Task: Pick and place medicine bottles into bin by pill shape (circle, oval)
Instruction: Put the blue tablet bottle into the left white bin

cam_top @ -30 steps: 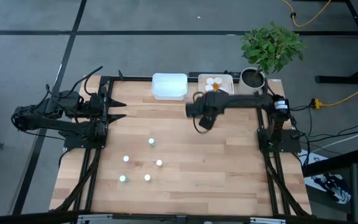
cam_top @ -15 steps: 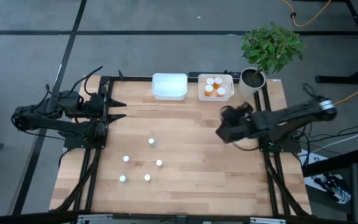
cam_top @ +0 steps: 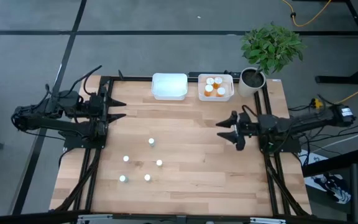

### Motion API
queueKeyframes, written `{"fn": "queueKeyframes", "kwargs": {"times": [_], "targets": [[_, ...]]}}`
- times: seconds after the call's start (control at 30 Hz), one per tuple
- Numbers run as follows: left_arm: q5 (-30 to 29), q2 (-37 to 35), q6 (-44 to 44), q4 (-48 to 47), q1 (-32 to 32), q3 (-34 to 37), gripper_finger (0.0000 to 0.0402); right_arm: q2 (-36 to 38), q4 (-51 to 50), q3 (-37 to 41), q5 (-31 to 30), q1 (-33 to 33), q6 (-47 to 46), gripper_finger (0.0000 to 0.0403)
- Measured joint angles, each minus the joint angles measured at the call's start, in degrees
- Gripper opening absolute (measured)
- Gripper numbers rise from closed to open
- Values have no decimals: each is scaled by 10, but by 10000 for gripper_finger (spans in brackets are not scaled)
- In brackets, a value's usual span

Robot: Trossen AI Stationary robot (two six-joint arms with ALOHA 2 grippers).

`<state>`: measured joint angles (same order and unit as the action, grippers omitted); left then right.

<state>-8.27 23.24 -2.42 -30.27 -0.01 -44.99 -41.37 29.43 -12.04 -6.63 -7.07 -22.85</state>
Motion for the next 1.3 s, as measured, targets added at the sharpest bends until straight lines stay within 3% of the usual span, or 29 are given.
{"fn": "queueKeyframes", "kwargs": {"times": [0.17,0.33,0.57,0.7,0.83,1.03,1.3], "targets": [[0,0,0,3,0,0,195,74,-65,19,17,63,62,255],[0,0,0,3,0,0,195,158,-195,23,14,116,107,255],[0,0,0,3,0,0,195,260,-156,106,16,140,97,255],[0,0,0,3,0,0,195,303,-202,115,-15,140,104,255],[0,0,0,3,0,0,195,329,-267,114,-66,141,128,255],[0,0,0,2,0,0,195,330,-271,113,-58,141,174,255],[0,0,0,3,0,0,195,328,-271,113,-53,141,157,255]]}}
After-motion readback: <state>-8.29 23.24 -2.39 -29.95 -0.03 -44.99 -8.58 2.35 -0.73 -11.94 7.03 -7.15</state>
